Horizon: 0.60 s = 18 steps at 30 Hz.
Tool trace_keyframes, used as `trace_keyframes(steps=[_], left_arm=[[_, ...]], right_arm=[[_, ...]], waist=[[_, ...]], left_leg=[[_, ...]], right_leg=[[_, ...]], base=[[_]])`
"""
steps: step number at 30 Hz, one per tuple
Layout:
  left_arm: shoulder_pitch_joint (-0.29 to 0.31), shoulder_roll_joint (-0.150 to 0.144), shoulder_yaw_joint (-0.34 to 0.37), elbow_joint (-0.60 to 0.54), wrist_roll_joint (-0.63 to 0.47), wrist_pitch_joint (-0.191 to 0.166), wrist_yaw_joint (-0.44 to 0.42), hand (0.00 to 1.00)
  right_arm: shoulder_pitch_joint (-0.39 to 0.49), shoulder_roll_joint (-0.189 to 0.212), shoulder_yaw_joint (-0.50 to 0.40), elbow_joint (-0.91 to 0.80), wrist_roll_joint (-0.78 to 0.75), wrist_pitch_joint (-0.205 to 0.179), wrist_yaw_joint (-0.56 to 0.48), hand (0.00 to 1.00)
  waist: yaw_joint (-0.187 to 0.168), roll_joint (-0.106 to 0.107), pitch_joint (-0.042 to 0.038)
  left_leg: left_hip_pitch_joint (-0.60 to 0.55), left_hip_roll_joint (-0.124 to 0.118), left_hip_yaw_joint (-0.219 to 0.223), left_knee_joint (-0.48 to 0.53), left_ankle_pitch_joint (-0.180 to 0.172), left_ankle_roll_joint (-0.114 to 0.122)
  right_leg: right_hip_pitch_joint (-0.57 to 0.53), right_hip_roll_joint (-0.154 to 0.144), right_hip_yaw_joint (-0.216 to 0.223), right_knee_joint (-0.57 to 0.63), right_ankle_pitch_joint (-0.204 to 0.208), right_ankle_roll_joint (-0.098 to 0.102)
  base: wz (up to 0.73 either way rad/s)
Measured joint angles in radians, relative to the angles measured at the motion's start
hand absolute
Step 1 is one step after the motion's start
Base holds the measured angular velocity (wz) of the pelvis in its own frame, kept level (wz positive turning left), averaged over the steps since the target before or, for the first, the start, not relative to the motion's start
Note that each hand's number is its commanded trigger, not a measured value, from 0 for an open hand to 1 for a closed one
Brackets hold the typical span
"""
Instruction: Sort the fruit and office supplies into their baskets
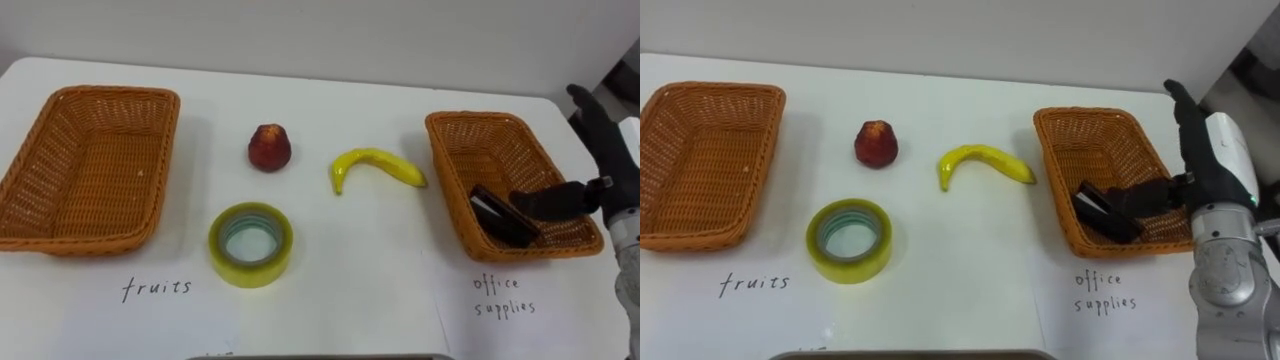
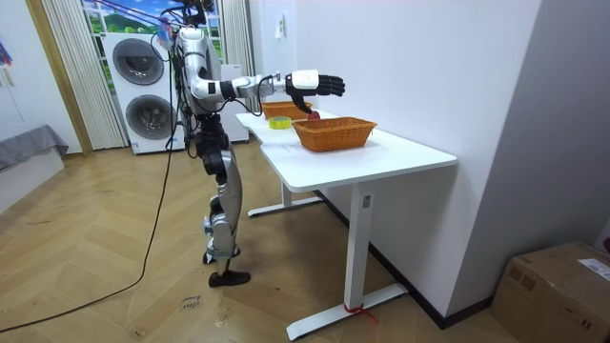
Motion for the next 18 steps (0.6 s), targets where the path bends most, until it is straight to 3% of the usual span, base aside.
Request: trace_keyframes(steps=[18], left_arm=[[-0.005, 0.009, -0.001, 0.001, 0.001, -0.001, -0.001, 0.00]], right_arm=[[-0.006, 0.000, 0.011, -0.004, 0.055, -0.001, 0.017, 0.00]], waist=[[0.015, -0.005, 0.0012]], left_leg=[[-0.007, 0.000, 0.001, -0.001, 0.000, 0.000]], right_leg=[[-0.001, 0.000, 0.001, 0.000, -0.001, 0.000]], base=[[0.00]])
